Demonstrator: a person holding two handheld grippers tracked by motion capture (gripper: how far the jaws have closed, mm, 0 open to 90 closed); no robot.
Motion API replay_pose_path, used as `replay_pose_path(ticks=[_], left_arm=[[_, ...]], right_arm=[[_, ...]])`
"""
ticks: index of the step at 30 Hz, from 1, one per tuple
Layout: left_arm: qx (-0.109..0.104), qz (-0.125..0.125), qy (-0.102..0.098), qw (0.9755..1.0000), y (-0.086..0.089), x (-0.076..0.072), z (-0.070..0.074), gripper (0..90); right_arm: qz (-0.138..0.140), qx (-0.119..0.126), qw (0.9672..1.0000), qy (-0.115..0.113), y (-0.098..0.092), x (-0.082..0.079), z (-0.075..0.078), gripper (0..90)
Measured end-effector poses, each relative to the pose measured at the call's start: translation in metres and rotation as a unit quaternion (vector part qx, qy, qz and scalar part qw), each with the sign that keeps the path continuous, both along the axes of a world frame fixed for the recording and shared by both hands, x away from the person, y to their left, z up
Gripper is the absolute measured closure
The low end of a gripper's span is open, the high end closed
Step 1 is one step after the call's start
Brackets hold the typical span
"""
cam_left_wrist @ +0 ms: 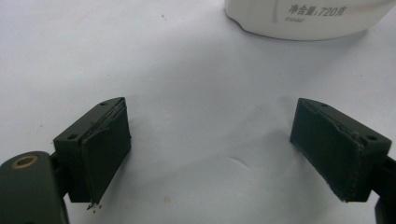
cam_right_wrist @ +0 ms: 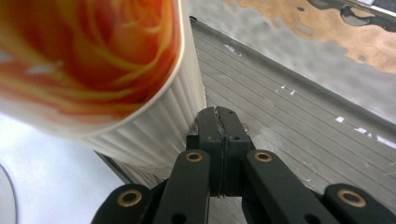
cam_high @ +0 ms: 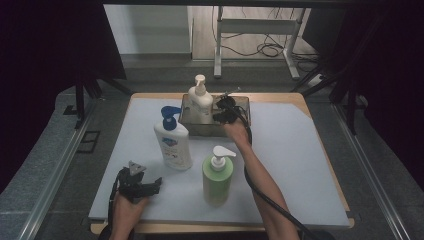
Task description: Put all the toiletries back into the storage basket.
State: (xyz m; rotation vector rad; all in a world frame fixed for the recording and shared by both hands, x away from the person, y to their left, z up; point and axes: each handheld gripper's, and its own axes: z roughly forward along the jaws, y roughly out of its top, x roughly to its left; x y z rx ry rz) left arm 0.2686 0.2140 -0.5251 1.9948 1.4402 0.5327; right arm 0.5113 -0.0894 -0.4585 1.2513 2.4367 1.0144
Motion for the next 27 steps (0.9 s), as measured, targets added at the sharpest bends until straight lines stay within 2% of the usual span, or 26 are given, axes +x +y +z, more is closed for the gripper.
replay_pose_path(ticks=[7, 27], left_arm=[[0.000, 0.000, 0.000, 1.0000, 0.000, 0.000, 0.000, 11.6], [0.000, 0.000, 0.000, 1.0000, 0.000, 0.000, 0.000, 11.6]], right_arm=[[-0.004, 0.001, 1.0000, 0.002, 0.003, 0.001, 0.000, 89.6], [0.011, 0.007, 0.9999, 0.009, 0.025, 0.002, -0.004, 87.3]])
